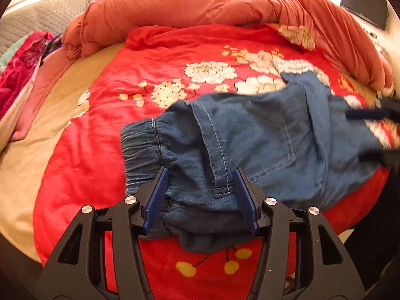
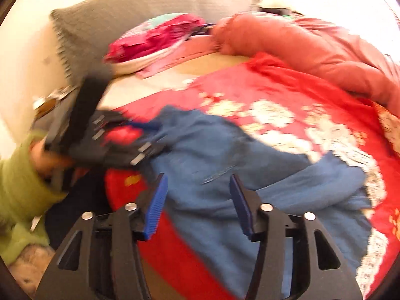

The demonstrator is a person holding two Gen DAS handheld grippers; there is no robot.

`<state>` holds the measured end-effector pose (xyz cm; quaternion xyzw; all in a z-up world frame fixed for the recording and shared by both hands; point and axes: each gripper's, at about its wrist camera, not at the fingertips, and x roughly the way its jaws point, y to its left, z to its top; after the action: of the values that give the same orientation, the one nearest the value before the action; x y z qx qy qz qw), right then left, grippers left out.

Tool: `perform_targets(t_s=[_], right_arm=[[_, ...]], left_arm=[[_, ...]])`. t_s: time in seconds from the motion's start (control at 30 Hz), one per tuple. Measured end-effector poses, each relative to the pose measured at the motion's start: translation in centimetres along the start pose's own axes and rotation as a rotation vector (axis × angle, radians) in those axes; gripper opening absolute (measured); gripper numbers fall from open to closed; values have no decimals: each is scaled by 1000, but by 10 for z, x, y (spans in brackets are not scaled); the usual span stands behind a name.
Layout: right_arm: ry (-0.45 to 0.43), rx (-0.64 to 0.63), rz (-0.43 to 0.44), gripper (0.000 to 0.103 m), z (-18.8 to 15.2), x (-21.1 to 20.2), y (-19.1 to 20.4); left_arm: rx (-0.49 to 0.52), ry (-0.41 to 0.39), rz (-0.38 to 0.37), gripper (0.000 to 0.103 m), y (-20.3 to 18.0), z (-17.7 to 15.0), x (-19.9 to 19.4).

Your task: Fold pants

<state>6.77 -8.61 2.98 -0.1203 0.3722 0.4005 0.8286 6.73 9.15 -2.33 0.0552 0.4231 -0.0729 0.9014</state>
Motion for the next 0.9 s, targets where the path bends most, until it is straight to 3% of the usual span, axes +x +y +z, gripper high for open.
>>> perform_targets(t_s=[0.1,0.23,0.27,0.33,0.4,0.43,0.5,0.6,0.73,0.9], right_arm=[[33,51,-45,52,1,23,-18],[208,139,-85,52,-20,71,-36],[210,146,-81,52,-27,76,-38],[179,159,-53,52,-28,66,-40],[111,203,-17,53,-25,43,-51],[75,217,-24,59,-23,32,-56],[0,254,-90,64,-23,4,-74],[-28,318,-192,64,-26,-18,-107],[-18,372,-271,66,-29,-24,-139],[36,370,-334,66,-18,-11,-166]], left_arm=[[31,-4,23,46,-4,-8,-3],[46,-11,33,46,-6,-10,-2],[47,-14,33,46,-7,-10,-3],[45,-27,34,46,-8,-7,-9],[-30,-79,-70,48,-3,-1,-34],[-62,-113,-109,50,-1,4,-46],[-51,-177,-118,59,-7,13,-65],[9,-203,-136,63,-29,32,-70],[60,-140,-266,64,-67,50,-41],[40,61,-386,63,-104,61,26]])
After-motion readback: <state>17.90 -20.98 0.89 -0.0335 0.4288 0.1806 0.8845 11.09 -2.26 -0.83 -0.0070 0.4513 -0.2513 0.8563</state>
